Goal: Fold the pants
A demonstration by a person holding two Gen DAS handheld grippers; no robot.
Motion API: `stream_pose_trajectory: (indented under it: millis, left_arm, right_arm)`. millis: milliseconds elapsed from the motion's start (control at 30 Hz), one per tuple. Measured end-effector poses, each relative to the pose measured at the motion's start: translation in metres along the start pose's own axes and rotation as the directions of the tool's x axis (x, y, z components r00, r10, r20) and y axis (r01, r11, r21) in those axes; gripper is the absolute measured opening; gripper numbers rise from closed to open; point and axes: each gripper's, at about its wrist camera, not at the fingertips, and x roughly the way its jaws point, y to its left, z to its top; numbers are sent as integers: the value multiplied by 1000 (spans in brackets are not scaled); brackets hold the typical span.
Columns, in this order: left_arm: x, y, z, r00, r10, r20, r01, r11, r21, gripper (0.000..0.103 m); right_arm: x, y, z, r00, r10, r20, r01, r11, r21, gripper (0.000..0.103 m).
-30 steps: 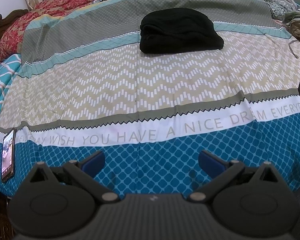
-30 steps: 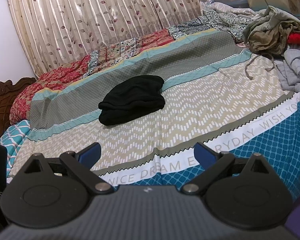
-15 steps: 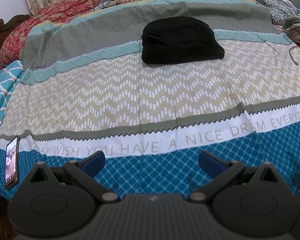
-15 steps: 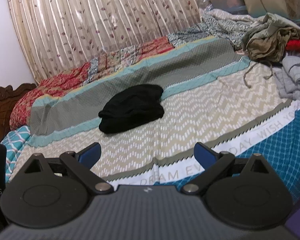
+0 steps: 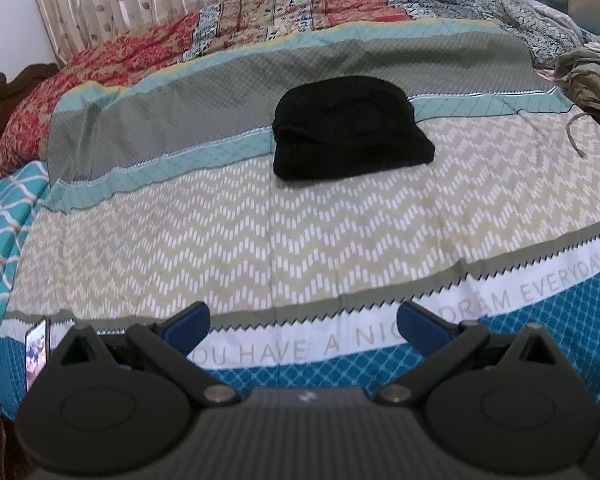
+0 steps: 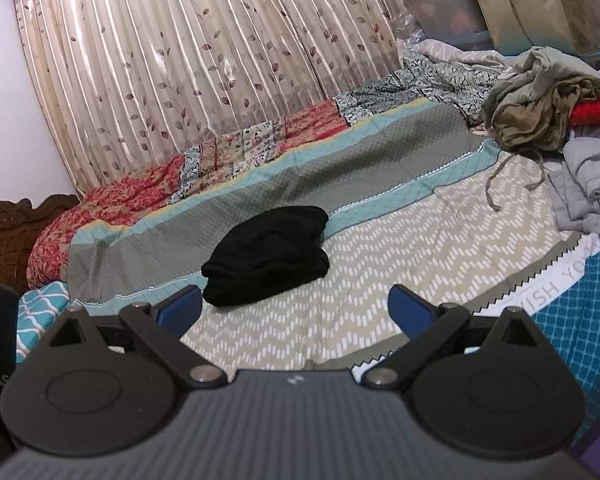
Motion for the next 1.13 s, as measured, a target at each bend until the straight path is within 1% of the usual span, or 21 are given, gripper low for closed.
stream_pose_trajectory:
  millis: [200,367,533,667,900,967,1133]
  left_arm:
    - [2,-13,25,1000,4,13,-5,1000,16,103]
    - [4,-25,38,1000,9,16,-10,999,39,103]
    - [10,-37,44,1000,26,8,-26,997,70,103]
    - [16,-41,48,1000,21,-8,-20,997,71,103]
    - [21,-44,54,1000,20,-9,-19,997,74,103]
    - [21,-43,55,1000,4,0,-4,998,68,103]
    - [20,-41,58,1000,1,26,-3,998,68,103]
  right_arm:
    - [6,-10,12,1000,4,15,-4,1000,17,101]
    - [11,-17,21,1000,15,26,-16,999,30,101]
    - [15,-24,24,999,17,30,-19,999,47,101]
    - [18,-31,25,1000,12,24,-13,998,64,101]
    - [25,-36,25,1000,2,12,-3,997,81,100]
    - [28,-36,25,1000,2,9,-3,997,81,101]
    - [33,-33,25,1000,14,5,-14,997,80,101]
